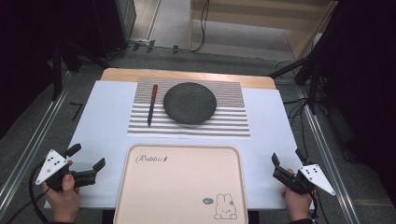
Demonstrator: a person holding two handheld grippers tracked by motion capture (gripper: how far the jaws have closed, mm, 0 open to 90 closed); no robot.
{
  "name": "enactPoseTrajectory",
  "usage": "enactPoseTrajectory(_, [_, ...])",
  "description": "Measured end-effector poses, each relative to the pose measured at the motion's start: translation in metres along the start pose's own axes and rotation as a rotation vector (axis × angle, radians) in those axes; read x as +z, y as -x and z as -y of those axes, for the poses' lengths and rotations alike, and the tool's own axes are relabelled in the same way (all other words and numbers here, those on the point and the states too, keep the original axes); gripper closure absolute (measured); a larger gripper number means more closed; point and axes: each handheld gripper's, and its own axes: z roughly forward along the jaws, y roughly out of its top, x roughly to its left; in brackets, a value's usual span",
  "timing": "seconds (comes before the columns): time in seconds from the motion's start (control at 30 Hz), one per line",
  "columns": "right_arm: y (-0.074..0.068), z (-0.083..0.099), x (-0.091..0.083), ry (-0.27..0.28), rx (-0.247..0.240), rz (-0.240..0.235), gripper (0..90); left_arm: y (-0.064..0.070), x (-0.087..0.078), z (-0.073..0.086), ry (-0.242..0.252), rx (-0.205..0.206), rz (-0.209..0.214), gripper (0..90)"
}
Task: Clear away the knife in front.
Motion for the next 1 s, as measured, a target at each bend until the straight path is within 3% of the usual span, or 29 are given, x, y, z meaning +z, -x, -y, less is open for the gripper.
enactPoseTrajectory(0.3, [0.0, 0.0, 0.0, -0.002, 0.0, -0.002, 10.2, 0.013, -0.002, -0.009, 0.004, 0.034, 0.003, 0.0])
enactPoseTrajectory(0.4, [0.0, 0.0, -0.001, -0.004, -0.001, 0.001, 10.2, 0.02, -0.002, -0.017, 0.005, 0.024, 0.018, 0.0])
enactPoseTrajectory(0.67, [-0.001, 0.001, -0.002, -0.001, -0.008, 0.003, 10.2, 0.041, 0.001, -0.037, -0.008, 0.053, 0.034, 0.0])
enactPoseTrajectory(1.0, [-0.002, 0.001, -0.001, -0.006, -0.012, 0.011, 10.2, 0.048, 0.006, -0.062, -0.022, 0.03, 0.054, 0.0])
